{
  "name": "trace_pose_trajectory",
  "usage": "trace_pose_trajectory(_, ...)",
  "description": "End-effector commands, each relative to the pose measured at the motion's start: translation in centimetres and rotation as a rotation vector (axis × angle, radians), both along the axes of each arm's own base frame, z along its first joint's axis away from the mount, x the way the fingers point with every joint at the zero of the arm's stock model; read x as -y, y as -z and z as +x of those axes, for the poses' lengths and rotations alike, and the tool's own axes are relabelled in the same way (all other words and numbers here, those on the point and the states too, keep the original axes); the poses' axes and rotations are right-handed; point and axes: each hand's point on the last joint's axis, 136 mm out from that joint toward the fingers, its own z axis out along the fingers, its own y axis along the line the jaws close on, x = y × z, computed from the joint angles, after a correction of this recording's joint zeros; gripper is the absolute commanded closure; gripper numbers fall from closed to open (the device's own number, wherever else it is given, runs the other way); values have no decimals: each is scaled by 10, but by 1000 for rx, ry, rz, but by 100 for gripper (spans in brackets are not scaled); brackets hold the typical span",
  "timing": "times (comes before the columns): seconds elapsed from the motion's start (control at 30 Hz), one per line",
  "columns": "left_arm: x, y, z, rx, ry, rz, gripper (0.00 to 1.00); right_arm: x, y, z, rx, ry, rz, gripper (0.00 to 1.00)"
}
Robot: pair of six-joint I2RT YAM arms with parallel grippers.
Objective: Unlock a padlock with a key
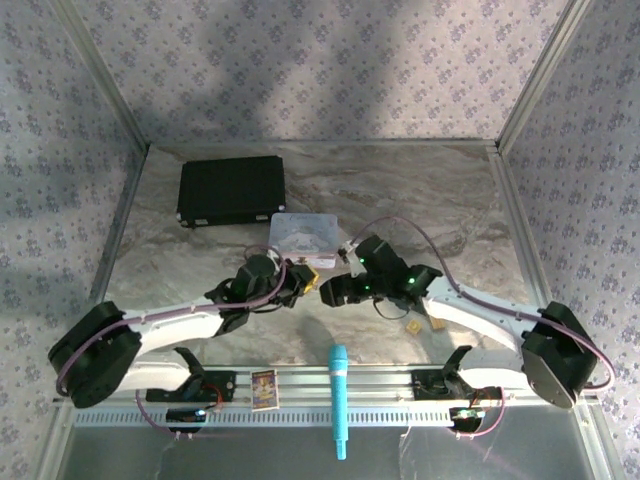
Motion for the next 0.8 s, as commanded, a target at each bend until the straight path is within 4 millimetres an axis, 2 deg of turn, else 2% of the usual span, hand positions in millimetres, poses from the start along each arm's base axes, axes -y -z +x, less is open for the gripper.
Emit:
trace_pose_trajectory(0.0,-11,-33,12,195,-63,-6,100,-19,-45,5,-49,12,305,27)
trace_pose_trajectory(0.17,-13,-70,13,340,-57,-42,100,-31,-98,8,-16,-16,548,26)
trace_pose_trajectory(0.27,-14,-88,12,394,-68,-102,100,-35,-120,5,5,-45,629,29)
trace_pose_trajectory(0.47,-17,-103,11,426,-88,-185,100,-40,-126,5,-13,-54,678,43)
trace_pose_trajectory(0.63,-18,-107,11,435,-93,-203,100,-48,-127,5,-18,-72,694,52)
trace_pose_trajectory(0.77,-19,-111,10,445,-100,-220,100,-51,-120,6,-28,-66,663,53)
